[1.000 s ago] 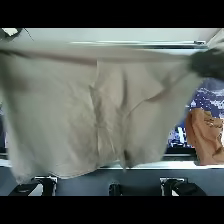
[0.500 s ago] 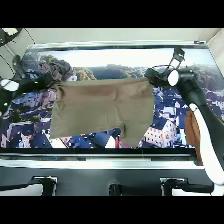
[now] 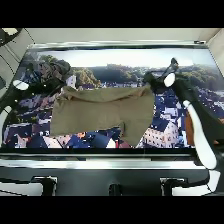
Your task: Fold the shirts.
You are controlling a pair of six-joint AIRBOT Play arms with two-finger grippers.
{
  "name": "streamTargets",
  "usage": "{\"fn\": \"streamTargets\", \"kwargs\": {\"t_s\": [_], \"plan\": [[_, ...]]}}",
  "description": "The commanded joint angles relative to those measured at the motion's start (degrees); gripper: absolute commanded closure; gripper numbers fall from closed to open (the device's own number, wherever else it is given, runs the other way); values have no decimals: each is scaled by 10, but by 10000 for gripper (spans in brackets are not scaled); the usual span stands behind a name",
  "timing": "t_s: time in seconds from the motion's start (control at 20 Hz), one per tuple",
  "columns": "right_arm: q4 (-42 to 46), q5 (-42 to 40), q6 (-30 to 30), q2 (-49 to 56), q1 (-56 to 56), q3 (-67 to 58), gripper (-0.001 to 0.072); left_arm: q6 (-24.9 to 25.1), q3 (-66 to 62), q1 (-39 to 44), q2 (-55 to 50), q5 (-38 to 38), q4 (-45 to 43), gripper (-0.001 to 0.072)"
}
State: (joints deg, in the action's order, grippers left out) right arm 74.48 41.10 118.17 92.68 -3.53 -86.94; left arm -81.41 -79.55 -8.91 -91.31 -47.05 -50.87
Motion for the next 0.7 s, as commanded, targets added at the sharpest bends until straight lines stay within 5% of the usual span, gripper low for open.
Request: {"fn": "streamTargets", "kwargs": {"t_s": [0.0, 0.15, 0.25, 0.55, 0.65], "plan": [[-9, 128, -99, -64, 80, -14, 94, 3, -63, -75, 6, -240, -105, 74], [-8, 321, -173, -85, 164, -12, 157, -37, -12, -157, 29, -391, -198, 107], [-7, 400, -231, -84, 188, 0, 156, -28, 91, -198, 67, -392, -197, 108], [-21, 419, -270, -84, 189, 60, 158, 35, 261, -235, 118, -305, -170, 108], [-21, 412, -271, -84, 189, 71, 233, 41, 286, -224, 117, -274, -133, 109]]}}
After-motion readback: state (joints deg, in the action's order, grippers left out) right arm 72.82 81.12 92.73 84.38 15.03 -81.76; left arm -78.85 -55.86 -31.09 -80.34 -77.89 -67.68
